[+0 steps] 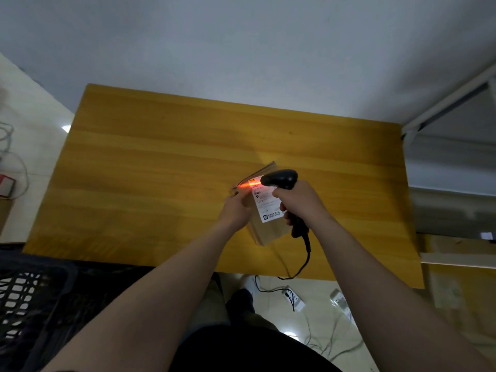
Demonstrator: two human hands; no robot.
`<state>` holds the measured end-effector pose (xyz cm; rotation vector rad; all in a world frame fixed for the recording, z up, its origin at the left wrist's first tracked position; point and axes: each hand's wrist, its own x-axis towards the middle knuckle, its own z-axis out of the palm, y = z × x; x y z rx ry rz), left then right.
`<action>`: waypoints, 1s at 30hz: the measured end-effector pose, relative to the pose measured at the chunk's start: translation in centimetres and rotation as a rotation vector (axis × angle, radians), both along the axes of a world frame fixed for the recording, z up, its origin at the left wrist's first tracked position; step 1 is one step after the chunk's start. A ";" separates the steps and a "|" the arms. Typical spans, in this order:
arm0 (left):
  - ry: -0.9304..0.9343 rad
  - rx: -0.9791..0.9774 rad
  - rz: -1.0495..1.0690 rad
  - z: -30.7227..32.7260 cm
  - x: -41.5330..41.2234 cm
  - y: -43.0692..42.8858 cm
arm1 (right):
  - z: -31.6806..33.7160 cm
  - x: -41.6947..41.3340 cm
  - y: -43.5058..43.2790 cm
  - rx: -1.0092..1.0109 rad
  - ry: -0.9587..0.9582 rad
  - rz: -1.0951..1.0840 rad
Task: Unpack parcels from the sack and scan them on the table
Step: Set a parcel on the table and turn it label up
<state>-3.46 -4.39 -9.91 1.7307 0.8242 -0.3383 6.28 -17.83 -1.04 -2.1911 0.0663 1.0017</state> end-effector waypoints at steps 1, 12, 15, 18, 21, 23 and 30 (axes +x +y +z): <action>0.015 -0.004 0.003 0.1 -0.1 0.1 | 0.0 0.0 0.1 0.001 -0.001 0.001; -0.066 -0.018 0.073 0.6 -0.3 -0.2 | -0.3 0.4 -0.3 0.005 0.023 -0.017; -0.103 -0.006 0.101 0.5 -0.2 -0.6 | -0.8 0.9 -1.2 0.008 0.016 -0.053; -0.066 0.050 0.101 0.2 0.1 -0.8 | -1.7 2.2 -3.2 -0.042 -0.026 -0.090; 0.006 0.075 0.155 -0.4 0.3 -1.2 | -3.8 3.8 -6.5 -0.121 -0.044 -0.152; 0.092 0.034 0.230 -0.7 0.4 -1.3 | -5.5 4.9 -8.4 -0.150 0.011 -0.203; 0.235 -0.243 0.221 -2.1 0.7 0.2 | -11.6 7.0 -11.0 -0.194 0.188 -0.325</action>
